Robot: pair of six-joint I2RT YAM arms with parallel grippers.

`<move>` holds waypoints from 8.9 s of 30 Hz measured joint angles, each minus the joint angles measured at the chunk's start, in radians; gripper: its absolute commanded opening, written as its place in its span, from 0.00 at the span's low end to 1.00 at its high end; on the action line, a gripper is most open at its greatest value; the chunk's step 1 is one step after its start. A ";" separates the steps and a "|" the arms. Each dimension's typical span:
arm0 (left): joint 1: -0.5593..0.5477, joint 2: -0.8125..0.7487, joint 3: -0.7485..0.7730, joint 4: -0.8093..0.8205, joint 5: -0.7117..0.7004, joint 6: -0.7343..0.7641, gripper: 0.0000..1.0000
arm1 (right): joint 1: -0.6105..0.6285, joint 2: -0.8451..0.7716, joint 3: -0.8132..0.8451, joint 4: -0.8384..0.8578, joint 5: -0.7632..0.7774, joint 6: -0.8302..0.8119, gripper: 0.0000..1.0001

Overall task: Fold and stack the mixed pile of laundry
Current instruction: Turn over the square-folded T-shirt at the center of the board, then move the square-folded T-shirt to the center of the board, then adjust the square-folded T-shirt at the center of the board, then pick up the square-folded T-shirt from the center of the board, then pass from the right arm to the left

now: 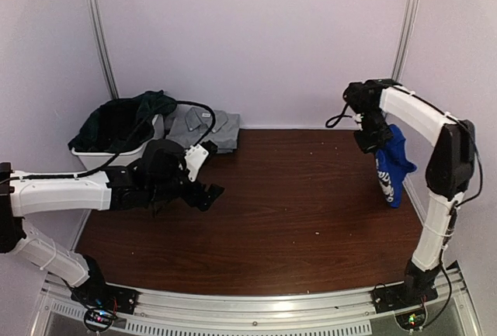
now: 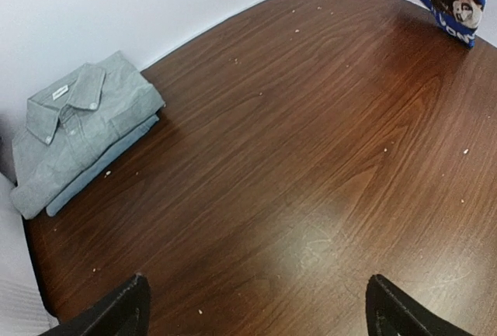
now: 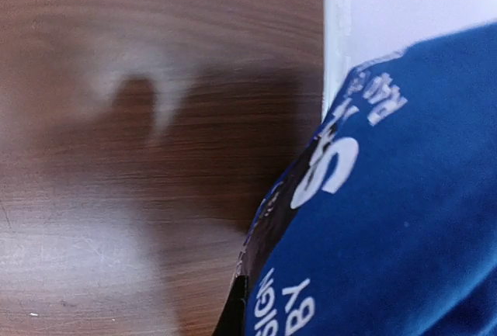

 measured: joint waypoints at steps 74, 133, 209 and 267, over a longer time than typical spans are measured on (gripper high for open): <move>0.189 0.502 0.397 -0.161 0.358 -0.248 0.50 | 0.110 -0.420 -0.983 1.028 -0.824 0.213 0.43; 0.230 0.688 0.446 -0.046 0.382 -0.268 0.00 | 0.087 0.042 -0.675 1.111 -0.949 0.062 0.00; 0.361 0.300 0.001 0.067 0.484 -0.564 0.80 | 0.836 0.163 -0.379 0.986 -0.375 -0.157 0.00; 0.207 1.035 1.059 -0.323 0.337 -0.288 0.00 | 0.424 -0.476 -0.813 1.097 -0.499 0.074 0.69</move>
